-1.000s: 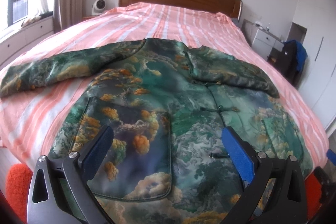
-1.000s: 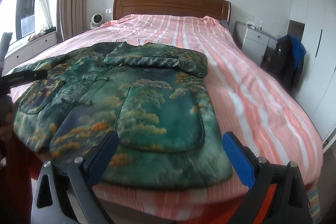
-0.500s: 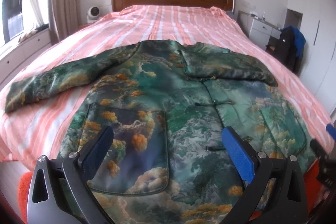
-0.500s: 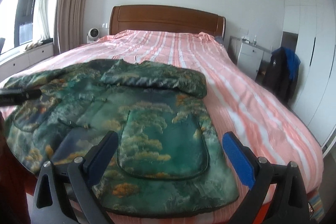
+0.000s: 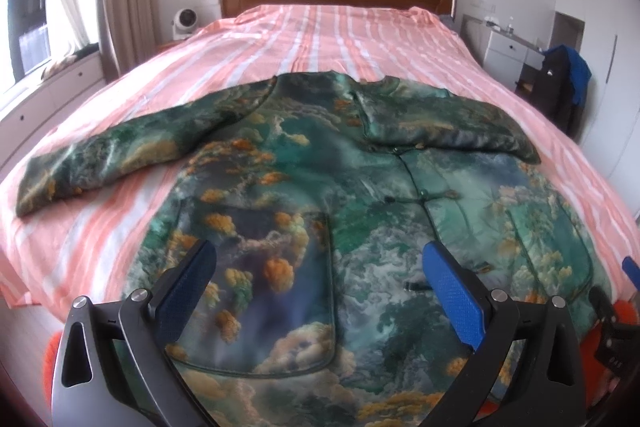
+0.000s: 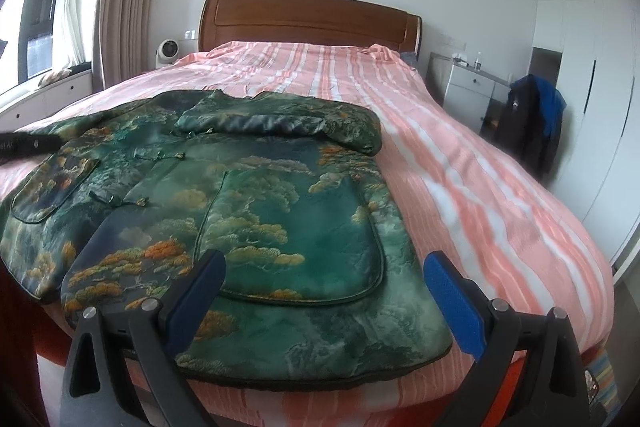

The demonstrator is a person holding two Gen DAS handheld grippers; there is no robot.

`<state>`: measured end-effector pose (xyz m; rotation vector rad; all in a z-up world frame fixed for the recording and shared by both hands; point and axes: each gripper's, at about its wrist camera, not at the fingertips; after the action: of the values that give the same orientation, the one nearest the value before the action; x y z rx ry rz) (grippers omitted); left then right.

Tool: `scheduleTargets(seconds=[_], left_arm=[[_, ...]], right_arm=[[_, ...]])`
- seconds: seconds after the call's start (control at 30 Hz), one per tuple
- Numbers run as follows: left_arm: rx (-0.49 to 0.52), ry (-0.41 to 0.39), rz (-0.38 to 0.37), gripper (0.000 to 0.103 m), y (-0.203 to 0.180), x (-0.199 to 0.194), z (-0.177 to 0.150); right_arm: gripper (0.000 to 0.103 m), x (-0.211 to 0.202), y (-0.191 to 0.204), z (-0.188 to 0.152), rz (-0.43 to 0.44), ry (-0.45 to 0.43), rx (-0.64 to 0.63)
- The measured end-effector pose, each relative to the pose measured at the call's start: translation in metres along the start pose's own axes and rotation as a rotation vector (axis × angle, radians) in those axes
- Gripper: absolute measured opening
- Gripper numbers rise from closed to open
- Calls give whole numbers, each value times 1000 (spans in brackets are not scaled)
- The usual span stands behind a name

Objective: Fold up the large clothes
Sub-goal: 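Grasp the other sleeve cuff with the left gripper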

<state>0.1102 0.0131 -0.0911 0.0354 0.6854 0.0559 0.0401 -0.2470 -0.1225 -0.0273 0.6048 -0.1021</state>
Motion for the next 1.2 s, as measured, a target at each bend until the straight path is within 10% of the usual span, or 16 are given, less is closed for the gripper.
scheduleTargets(seconds=[0.27,0.57,0.93,0.97,1.1,1.2], left_arm=[[-229,149,-105,103,74,31,41],[-868,352,-131,103,266,120,27],[-1115,196,198,99,380,156,11],[-1120,196,222,95,381,157,12],[-1063,233,282,16,371,158,27],[-830,139,329,12,329,132,83]], right_arm=[[98,-2,-4,0,4,-11,12],[98,-2,8,-1,18,-7,-32],[98,6,22,-5,28,26,-92],[98,7,23,-6,28,28,-96],[98,9,25,-5,26,36,-97],[98,11,23,-5,32,35,-85]])
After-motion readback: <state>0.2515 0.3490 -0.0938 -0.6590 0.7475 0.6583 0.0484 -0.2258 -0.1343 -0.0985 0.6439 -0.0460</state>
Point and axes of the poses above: each gripper's, at about its wrist camera, not at the fingertips, and x roughly the way its jaws point, y to its left, z to its top, and after that the axes turned 9 degrees about z, right-handed
